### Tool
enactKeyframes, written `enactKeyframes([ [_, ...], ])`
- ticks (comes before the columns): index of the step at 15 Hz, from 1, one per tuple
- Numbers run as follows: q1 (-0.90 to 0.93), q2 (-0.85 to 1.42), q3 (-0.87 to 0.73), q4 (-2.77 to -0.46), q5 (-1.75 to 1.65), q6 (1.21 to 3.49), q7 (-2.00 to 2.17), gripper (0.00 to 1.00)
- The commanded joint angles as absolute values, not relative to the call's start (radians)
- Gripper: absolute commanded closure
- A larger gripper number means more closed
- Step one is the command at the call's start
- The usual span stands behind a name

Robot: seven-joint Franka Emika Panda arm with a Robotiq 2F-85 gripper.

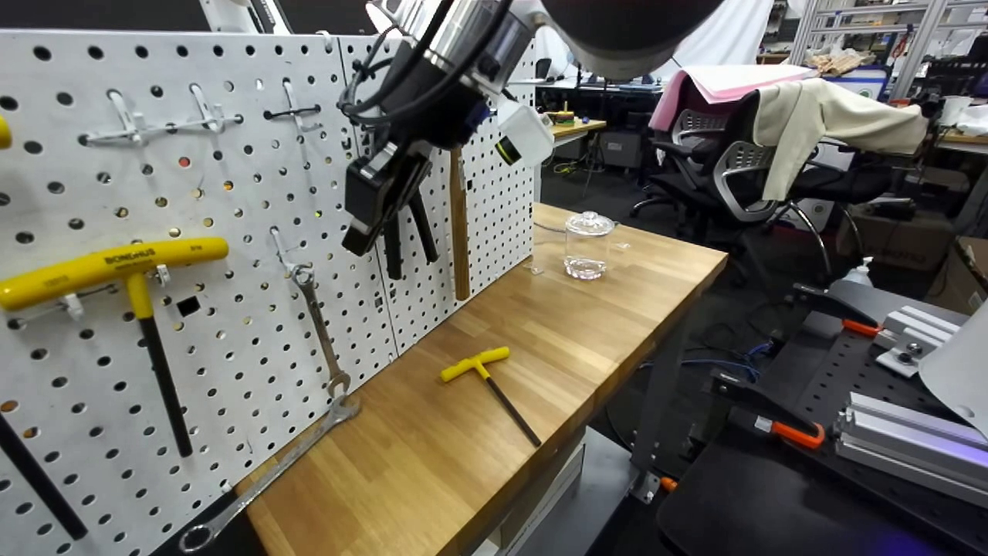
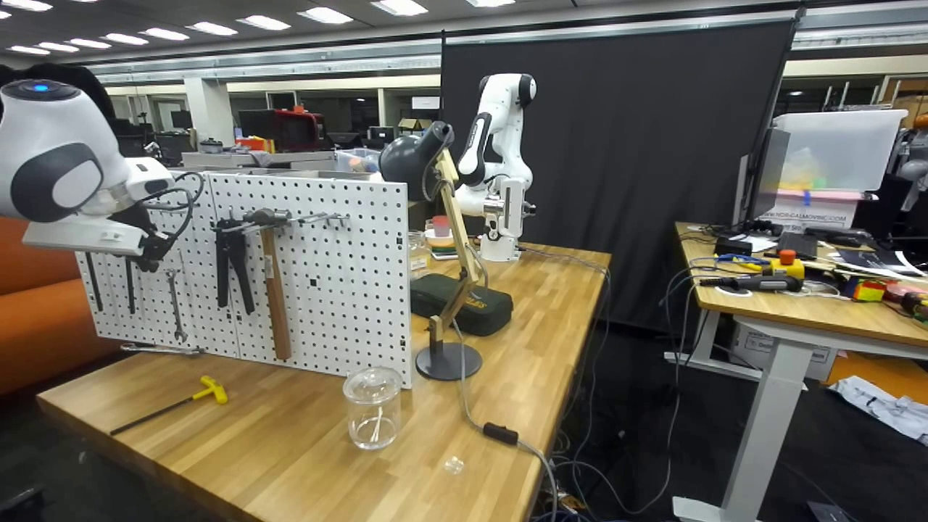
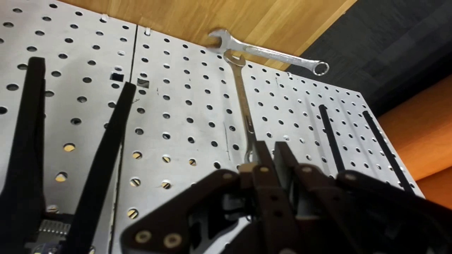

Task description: Remove the wrench from the peg board

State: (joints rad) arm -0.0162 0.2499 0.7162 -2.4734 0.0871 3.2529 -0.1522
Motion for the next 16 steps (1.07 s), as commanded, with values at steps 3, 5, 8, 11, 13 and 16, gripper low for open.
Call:
enactKeyframes([
  [3,-0.172,0.217,0.823,-2.500,0.079,3.222,-0.183,0.97],
  [5,-0.224,0.199,0.866,-2.509,0.086,3.210,-0.180,0.62],
  [8,-0.192,0.225,0.836,-2.495,0.087,3.235,-0.174,0.67],
  [11,-0.196,0.222,0.842,-2.499,0.087,3.232,-0.174,0.62],
  [13,-0.196,0.222,0.843,-2.499,0.087,3.231,-0.174,0.62],
  [16,-0.197,0.222,0.843,-2.499,0.087,3.231,-0.174,0.62],
])
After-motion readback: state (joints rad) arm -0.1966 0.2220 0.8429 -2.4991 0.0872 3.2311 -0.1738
